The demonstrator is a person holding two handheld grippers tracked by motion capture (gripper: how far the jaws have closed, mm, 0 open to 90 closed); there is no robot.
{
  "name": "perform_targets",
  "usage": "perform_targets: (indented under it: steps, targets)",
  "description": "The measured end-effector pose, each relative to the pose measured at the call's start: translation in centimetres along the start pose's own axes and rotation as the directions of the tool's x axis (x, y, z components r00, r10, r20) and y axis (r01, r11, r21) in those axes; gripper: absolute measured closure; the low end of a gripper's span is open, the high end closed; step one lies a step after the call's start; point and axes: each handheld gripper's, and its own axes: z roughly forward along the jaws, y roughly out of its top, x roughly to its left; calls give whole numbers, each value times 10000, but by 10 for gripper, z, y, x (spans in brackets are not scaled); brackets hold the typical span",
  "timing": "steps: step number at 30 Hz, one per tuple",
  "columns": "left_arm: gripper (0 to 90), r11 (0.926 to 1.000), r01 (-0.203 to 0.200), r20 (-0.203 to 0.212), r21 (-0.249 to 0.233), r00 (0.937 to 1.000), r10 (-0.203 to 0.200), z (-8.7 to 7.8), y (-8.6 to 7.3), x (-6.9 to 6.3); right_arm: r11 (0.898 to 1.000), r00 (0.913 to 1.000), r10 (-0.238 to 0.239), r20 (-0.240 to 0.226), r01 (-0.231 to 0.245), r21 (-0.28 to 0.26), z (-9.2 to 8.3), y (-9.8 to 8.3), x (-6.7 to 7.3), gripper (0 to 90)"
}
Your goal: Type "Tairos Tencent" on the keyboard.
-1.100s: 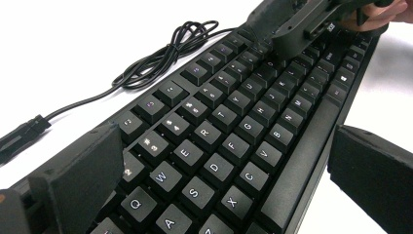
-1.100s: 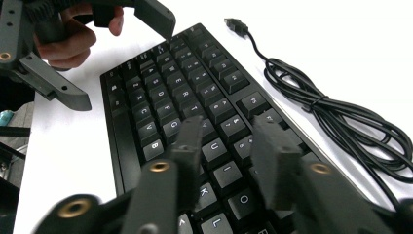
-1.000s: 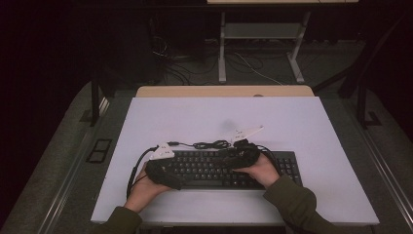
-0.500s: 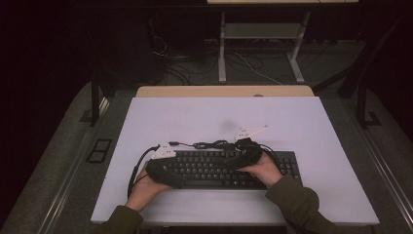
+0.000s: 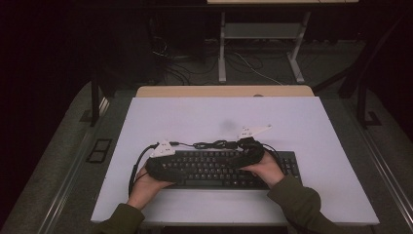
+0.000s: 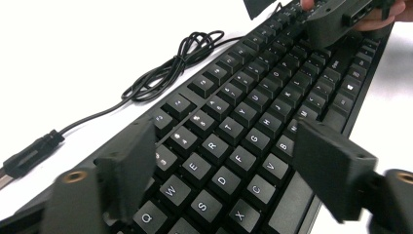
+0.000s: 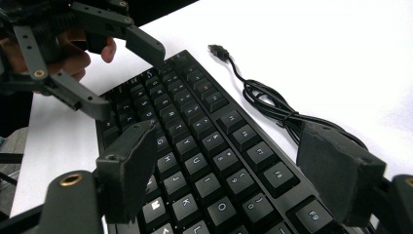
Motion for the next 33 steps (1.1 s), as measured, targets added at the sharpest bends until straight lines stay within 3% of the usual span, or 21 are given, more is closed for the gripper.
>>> perform_targets:
  steps: [7,13,21,27,33]
  targets:
    - [392,9999,-130,86,-99,9999,131,0,7,4,10000,10000,-88,-22,88,-2,1,0,1,219]
    - [548,9998,6,264,-213,9997,0,2,13,9,10000,10000,-96,0,96,5,2,0,1,218]
    - [725,10000,-45,660,-18,9978,46,10,21,17,9999,9999,-101,46,101,-61,2,1,1,218]
    - [857,10000,15,679,90,9977,-22,19,21,13,9999,9999,-123,62,124,-72,1,1,1,218]
    - [892,9994,-43,609,356,9981,21,21,19,13,10000,10000,-64,51,65,-4,2,0,0,218]
